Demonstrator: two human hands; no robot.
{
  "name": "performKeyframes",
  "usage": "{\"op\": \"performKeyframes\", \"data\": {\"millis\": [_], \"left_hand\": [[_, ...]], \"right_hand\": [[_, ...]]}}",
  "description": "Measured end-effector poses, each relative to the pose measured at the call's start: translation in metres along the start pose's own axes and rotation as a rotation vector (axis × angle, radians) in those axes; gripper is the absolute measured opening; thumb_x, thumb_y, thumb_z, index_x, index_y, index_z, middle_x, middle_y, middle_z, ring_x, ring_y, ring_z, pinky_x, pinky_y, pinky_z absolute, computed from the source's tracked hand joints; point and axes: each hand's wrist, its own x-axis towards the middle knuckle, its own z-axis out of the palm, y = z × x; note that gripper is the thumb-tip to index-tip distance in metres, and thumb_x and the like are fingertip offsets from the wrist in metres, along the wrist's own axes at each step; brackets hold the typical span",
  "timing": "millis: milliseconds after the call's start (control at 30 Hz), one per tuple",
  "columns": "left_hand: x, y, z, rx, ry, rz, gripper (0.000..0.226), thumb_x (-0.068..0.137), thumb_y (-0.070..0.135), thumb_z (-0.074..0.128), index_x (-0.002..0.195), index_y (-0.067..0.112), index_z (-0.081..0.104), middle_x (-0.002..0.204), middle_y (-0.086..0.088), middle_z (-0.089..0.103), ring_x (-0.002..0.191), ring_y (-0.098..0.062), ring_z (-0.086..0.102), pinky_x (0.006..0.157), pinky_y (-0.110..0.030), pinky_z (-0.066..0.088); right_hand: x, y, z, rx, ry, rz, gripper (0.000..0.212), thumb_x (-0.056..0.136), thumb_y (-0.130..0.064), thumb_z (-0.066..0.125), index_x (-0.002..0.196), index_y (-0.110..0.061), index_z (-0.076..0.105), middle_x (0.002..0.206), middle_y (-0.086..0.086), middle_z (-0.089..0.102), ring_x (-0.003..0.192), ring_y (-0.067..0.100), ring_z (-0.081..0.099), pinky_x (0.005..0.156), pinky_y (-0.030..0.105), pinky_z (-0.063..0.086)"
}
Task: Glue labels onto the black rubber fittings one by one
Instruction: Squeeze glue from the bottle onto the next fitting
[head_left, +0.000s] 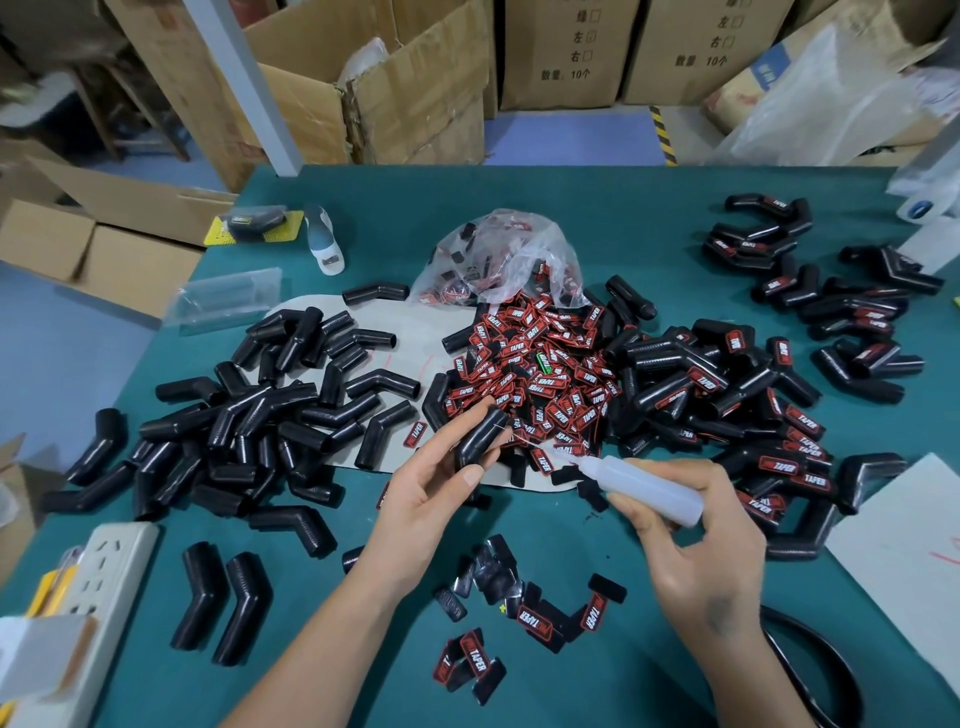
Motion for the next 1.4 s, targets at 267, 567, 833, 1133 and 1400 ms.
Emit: {"op": "performKeyframes", "data": {"millis": [267,567,833,1133,1400], "left_hand": [[0.0002,-0.0014,0.0007,0.003,-0.01,0.025,0.052,0.106,0.004,0.057,0.157,0.011,0.047,0.163,-0.013,0.045,0.147,-0.037,0.047,0.12,-0.041,0.04],[0.0002,0.0004,0.0024,-0.001,0.021,0.003,0.053,0.105,0.015,0.064,0.156,0.012,0.048,0.164,-0.012,0.042,0.147,-0.04,0.046,0.122,-0.046,0.038],[0.0002,-0.0011,-0.0002,0.023,0.024,0.006,0.054,0.105,0.015,0.064,0.156,0.015,0.049,0.165,-0.011,0.042,0.15,-0.038,0.042,0.123,-0.051,0.035],[0.0,0.0004,0.0009,0.009,0.021,0.006,0.053,0.102,0.012,0.064,0.154,0.019,0.053,0.163,-0.008,0.045,0.15,-0.037,0.043,0.122,-0.048,0.037],[0.0006,0.0009,0.0012,-0.009,0.005,0.006,0.053,0.103,0.005,0.062,0.154,0.016,0.052,0.163,-0.008,0.045,0.147,-0.035,0.047,0.12,-0.042,0.04]], "right_hand": [[-0.0001,0.0008,-0.0003,-0.004,0.001,-0.005,0.033,0.094,-0.04,0.077,0.11,-0.062,0.059,0.106,-0.023,0.069,0.088,0.012,0.067,0.069,0.023,0.052],[0.0005,0.0015,-0.0008,-0.001,-0.003,-0.022,0.035,0.086,-0.039,0.075,0.11,-0.06,0.06,0.107,-0.025,0.068,0.09,0.01,0.067,0.073,0.01,0.048],[0.0,0.0037,0.0,0.0,0.013,-0.03,0.034,0.087,-0.042,0.076,0.111,-0.061,0.06,0.108,-0.025,0.068,0.09,0.012,0.069,0.071,0.02,0.052],[0.0008,0.0045,-0.0003,-0.006,0.008,-0.044,0.035,0.088,-0.043,0.074,0.112,-0.062,0.058,0.109,-0.026,0.067,0.093,0.01,0.068,0.071,0.019,0.052],[0.0008,0.0058,0.0002,-0.015,0.008,-0.052,0.029,0.089,-0.048,0.068,0.113,-0.061,0.058,0.109,-0.026,0.067,0.09,0.01,0.068,0.071,0.022,0.053]]}}
